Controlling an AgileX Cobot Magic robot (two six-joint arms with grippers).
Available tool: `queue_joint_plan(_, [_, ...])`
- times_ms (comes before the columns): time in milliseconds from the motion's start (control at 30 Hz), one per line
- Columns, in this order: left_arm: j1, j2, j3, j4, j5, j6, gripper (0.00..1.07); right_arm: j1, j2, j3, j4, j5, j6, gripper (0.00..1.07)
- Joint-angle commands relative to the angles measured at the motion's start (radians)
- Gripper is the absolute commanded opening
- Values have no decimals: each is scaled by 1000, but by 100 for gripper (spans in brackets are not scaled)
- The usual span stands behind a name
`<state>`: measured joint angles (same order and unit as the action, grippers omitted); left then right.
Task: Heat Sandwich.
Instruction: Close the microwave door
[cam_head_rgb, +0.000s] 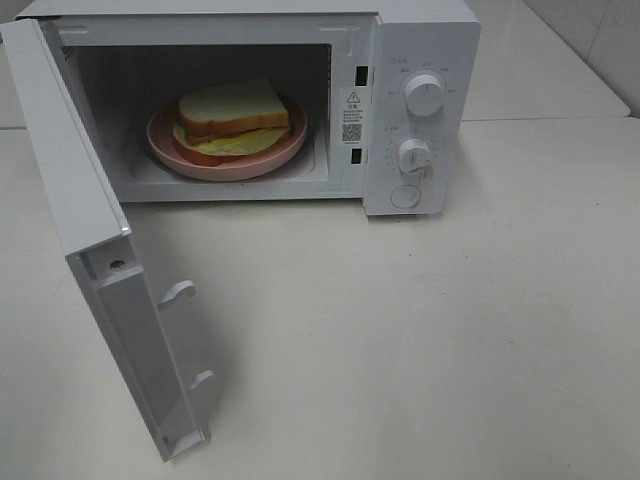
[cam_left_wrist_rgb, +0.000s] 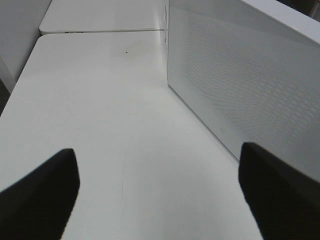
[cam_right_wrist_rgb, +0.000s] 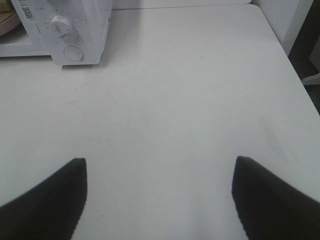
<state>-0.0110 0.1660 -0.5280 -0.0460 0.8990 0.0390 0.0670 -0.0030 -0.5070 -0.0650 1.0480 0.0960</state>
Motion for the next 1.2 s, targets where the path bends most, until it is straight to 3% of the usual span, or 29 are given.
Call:
queue_joint_plan(33, [-1,43,-8,-3,-52,-3,66,-9,-29,0,2,-11,4,76])
queue_joint_plan(133, [-1,105,-8,-7,-79,-3,49,-9,-29,0,2,-11,4,76])
queue_joint_plan(167, [-1,152,-8,-6,-103,-3,36,-9,-29,0,2,-11,4,76])
queue_joint_plan(200, [-1,152,-8,-6,-103,-3,36,-9,-29,0,2,-11,4,76])
queue_joint_plan(267, [-1,196,-6,-4,-135,-3,21,-9,-29,0,2,-11,4,76])
queue_joint_plan(300, [-1,239,5,-4,-177,-3,5,-9,-29,0,2,-11,4,76])
queue_joint_plan(333, [-1,260,14,-4,-206,-3,0,-9,-29,0,2,-11,4,76])
queue_joint_plan(533, [-1,344,88,-3,-418,20,0,-9,-29,0,2,-11,4,76])
queue_joint_plan(933, [-1,517,318,-3,-1094,20,0,-9,-29,0,2,-11,4,76])
queue_joint_plan(1067, [-2,582,338,12,-1222,20,0,-9,-29,0,2,-11,4,76])
queue_joint_plan(1200, [-2,671,339,85,-1309,15,0,-9,-29,0,2,-11,4,76])
